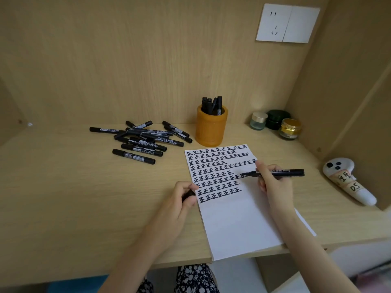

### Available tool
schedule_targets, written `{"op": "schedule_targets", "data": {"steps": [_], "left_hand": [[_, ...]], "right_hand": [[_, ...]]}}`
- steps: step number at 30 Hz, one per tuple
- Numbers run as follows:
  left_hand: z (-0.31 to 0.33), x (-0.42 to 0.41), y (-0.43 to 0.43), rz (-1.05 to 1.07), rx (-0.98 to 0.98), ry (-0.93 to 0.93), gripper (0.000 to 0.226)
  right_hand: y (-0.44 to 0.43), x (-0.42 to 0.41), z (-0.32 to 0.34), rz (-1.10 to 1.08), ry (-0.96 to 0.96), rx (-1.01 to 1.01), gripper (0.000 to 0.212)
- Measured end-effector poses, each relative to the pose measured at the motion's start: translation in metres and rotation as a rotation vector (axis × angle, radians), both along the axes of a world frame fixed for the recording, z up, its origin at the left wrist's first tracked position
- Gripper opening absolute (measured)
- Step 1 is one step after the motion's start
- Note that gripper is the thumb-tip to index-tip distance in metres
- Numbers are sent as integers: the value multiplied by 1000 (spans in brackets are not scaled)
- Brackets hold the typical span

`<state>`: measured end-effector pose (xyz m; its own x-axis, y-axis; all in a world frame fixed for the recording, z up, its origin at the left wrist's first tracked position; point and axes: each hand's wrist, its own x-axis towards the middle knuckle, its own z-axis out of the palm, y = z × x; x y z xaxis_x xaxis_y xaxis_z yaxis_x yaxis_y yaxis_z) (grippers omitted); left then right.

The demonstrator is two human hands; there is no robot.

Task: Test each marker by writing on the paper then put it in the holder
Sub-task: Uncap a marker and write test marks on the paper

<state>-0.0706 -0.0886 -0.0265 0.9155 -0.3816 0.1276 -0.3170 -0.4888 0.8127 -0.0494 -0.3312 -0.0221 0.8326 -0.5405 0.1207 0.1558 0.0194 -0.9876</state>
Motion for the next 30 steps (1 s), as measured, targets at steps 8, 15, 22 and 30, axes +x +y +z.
{"op": "schedule_targets", "data": {"steps": [8, 15, 22, 30], "left_hand": [[11, 2, -1, 115, -301, 119, 28], [16, 0, -3, 130, -408, 72, 23], [20, -3, -5, 125, -450, 57, 22], [23, -8, -8, 154, -459, 41, 22]], "right_hand": [[26, -19, 21, 301, 16, 62, 22], [59, -30, 34, 419, -33, 46, 25], [71, -33, 33, 415, -54, 10, 23], [71, -36, 31, 571, -26, -84, 27]]}}
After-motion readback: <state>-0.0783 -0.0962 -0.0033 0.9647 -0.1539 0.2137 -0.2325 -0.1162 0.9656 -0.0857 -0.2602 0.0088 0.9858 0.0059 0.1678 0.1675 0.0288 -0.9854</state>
